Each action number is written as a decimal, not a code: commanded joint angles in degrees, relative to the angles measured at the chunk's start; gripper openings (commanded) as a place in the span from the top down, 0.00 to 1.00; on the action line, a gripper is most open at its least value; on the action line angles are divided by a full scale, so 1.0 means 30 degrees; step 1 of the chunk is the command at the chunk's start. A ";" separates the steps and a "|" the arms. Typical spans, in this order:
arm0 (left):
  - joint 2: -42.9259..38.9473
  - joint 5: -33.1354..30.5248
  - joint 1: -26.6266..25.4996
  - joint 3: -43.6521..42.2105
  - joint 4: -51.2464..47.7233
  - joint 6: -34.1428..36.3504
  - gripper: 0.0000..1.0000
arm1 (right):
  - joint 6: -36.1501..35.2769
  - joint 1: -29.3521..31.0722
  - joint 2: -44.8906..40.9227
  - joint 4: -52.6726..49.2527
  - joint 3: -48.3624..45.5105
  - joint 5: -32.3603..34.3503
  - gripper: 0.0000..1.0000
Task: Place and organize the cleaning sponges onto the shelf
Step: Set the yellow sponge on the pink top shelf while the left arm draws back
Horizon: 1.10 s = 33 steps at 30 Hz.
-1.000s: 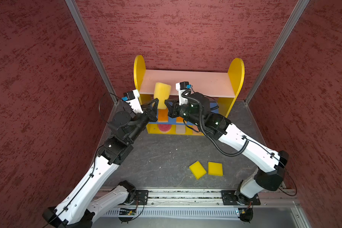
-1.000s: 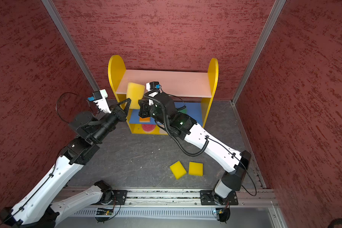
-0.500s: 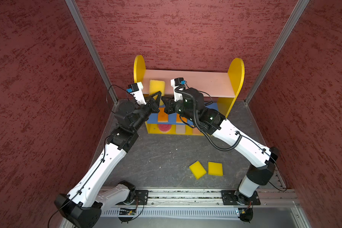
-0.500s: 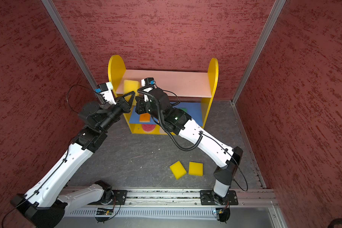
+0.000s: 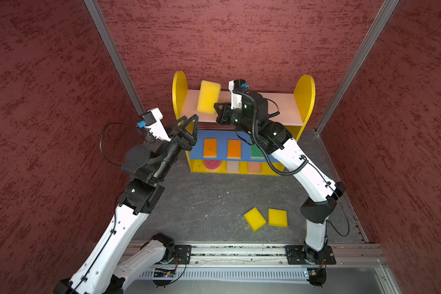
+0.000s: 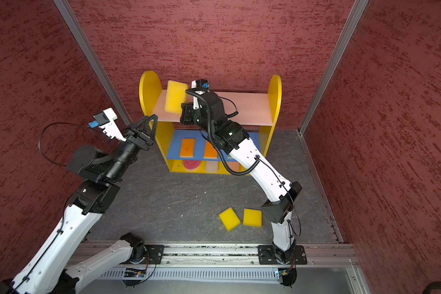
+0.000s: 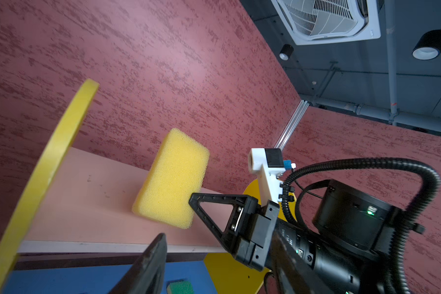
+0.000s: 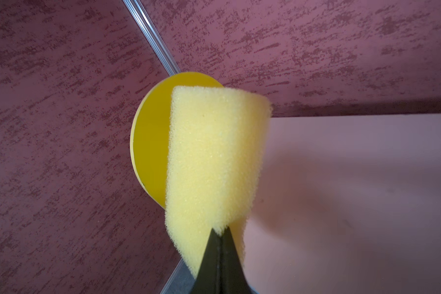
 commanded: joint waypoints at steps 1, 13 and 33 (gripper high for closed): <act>-0.1129 -0.2362 0.0117 -0.0715 0.0149 0.0824 0.35 | 0.0512 -0.0271 0.1460 -0.3205 0.3097 -0.1424 1.00; -0.2168 -0.5755 0.0378 -0.1793 -0.1256 0.0459 0.12 | 0.1441 -0.0606 0.1677 -0.3796 0.3252 -0.3353 1.00; -0.1955 -0.4993 0.1136 -0.2235 -0.2729 -0.1061 0.05 | 0.2167 -0.1646 0.2192 -0.3759 0.3265 -0.3867 1.00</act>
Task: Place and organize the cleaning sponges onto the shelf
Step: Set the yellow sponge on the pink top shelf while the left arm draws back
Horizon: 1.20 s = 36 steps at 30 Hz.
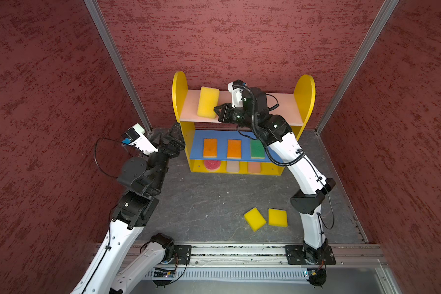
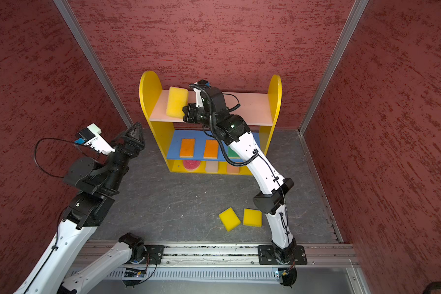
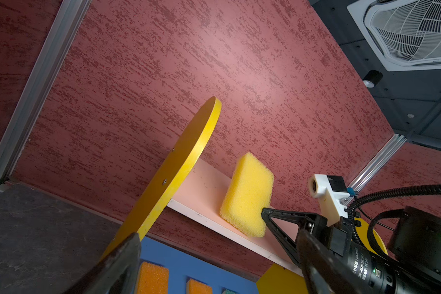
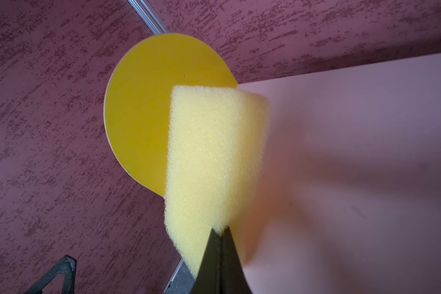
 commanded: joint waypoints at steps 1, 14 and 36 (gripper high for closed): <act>-0.0103 0.0500 0.0236 -0.0251 -0.0264 -0.0312 0.05 | 0.0266 -0.0182 0.0373 -0.0145 0.0305 -0.0523 1.00; 0.0178 0.1194 0.0852 -0.0501 -0.0476 -0.1001 0.05 | 0.0569 -0.0402 0.0873 0.0023 0.0292 -0.1021 0.95; 0.1304 0.2895 0.1511 -0.0450 0.0065 -0.1647 0.03 | 0.1085 -0.0753 0.1056 0.0667 0.0303 -0.0612 0.77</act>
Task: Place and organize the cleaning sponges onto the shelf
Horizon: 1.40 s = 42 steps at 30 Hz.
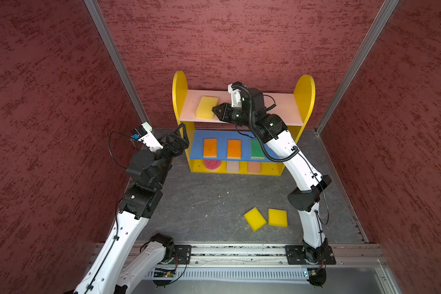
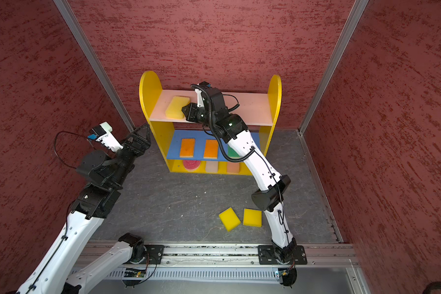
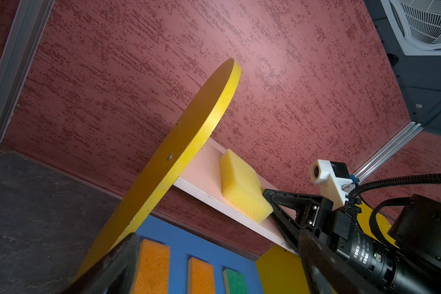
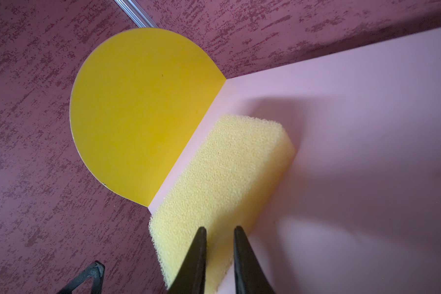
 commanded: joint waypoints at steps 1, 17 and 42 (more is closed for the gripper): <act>0.0186 0.0621 0.0213 0.0027 0.0391 -0.0232 0.03 | 0.0079 -0.0185 0.0189 0.0056 0.0303 0.0077 0.76; 0.2653 0.3733 0.0289 0.1630 0.1570 -0.0244 0.02 | -0.0473 0.0061 -0.0542 -0.0397 0.0104 0.0077 0.64; 0.4360 0.5022 0.0435 0.3081 0.1779 -0.0055 0.03 | -0.1572 0.1206 -0.1561 -0.0256 -0.1541 0.2651 0.75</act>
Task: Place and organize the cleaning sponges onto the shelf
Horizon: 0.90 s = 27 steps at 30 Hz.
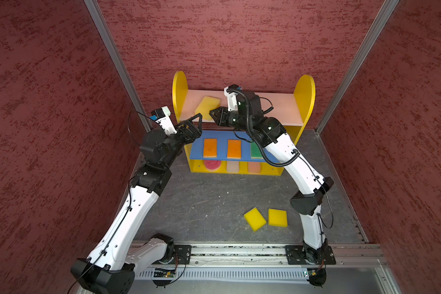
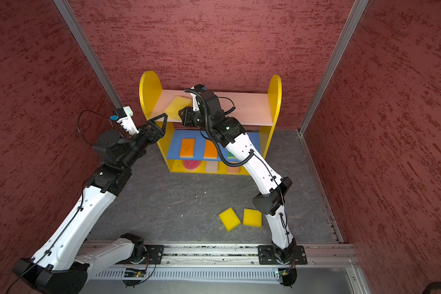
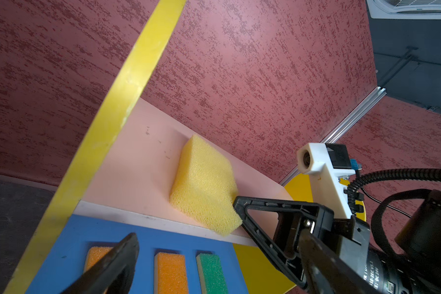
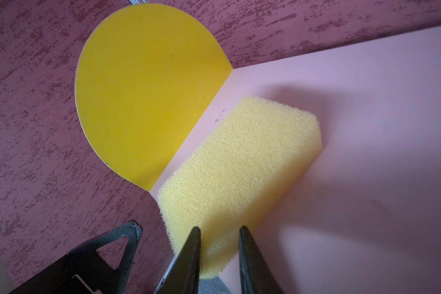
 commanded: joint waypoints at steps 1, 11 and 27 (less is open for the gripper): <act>-0.0012 0.0465 0.0149 0.0465 0.0406 0.0172 0.03 | -0.0250 0.0043 -0.0633 -0.0216 -0.0180 0.1138 0.75; 0.0214 0.0959 0.0150 0.0551 0.0762 0.0146 0.03 | -0.0566 -0.0428 -0.0467 0.0339 -0.0096 0.1368 0.70; 0.2068 0.1318 0.0202 0.2779 0.0903 0.1008 0.03 | -0.0615 0.0006 -0.1499 0.0305 -0.0150 -0.0307 0.60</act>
